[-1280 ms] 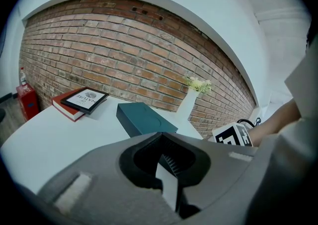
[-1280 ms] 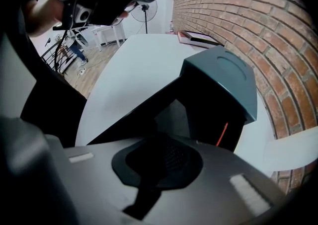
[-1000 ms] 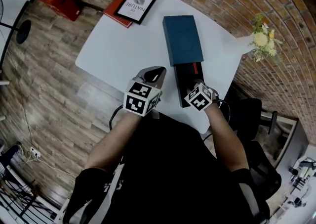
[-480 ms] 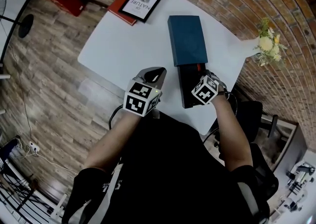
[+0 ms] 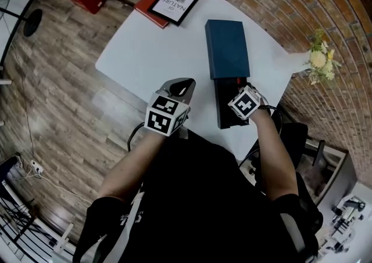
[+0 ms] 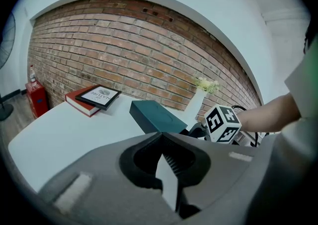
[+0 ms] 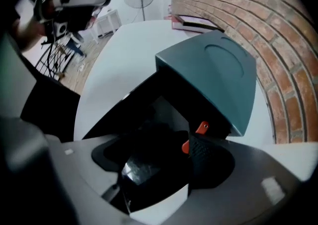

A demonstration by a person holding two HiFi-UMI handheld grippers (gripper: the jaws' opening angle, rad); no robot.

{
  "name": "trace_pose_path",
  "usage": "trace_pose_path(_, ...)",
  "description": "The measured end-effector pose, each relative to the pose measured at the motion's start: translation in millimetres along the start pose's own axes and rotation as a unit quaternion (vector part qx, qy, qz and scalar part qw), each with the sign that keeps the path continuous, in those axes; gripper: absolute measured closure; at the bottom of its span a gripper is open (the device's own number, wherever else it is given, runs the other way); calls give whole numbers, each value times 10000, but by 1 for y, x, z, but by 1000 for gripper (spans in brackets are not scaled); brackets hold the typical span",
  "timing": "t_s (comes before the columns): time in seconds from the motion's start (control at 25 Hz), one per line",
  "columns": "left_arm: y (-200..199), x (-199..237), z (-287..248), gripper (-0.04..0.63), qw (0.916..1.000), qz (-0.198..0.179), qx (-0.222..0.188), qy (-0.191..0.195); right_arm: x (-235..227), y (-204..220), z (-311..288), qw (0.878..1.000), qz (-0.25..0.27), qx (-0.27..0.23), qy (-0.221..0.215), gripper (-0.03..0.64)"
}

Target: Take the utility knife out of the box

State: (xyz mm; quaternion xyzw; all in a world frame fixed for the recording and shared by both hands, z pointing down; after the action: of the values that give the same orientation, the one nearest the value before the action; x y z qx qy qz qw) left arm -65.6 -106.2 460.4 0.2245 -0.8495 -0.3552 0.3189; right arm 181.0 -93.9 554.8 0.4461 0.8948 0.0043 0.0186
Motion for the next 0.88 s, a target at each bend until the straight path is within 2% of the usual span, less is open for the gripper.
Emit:
trace_pose_path(0.08,1,3,2,589,10000,36,-13,-15,-1,-3,5,9980,-540,-328,-6,262)
trace_pose_path(0.12,2,5,2,589,10000,53,-18,-20,-1,-4,6,9959,-786,-444,-16,234)
trace_pose_path(0.16,2,6,3,589,10000,67,-24,-22,1,-6,8,9939,-994,-479,-23,183)
trace_pose_path(0.24,1,8,4,588,10000,86,-44,-21,6,-7,7,9925,-1159,-391,65,173)
trace_pose_path(0.36,1,8,4,588,9999,110,-75,-10,14,-6,-1,9950,-958,-135,238,160)
trace_pose_path(0.48,2,7,3,588,9999,117,-68,3,16,-3,-8,9959,-896,39,96,156)
trace_pose_path(0.72,7,3,2,589,9998,172,-33,14,11,-10,-6,9981,-615,-50,78,158)
trace_pose_path(0.8,8,0,2,588,9998,175,-37,36,14,-6,-5,9987,-506,-74,-27,140)
trace_pose_path(0.88,8,-2,2,589,9998,159,-40,62,18,1,-2,9982,-470,-162,-329,140)
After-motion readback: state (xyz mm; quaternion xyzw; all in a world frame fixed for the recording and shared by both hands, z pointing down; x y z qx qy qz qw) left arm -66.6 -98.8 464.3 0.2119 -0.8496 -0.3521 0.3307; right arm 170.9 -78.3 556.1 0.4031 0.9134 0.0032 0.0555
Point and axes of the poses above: the fingertips, and each gripper's own axes: z backward along the fingers, x to its left, y out of its underside, the point moved 9 cm from there along z, backward along the fingers, and after that the axes turned 5 degrees about x, right-handed, at the moved point
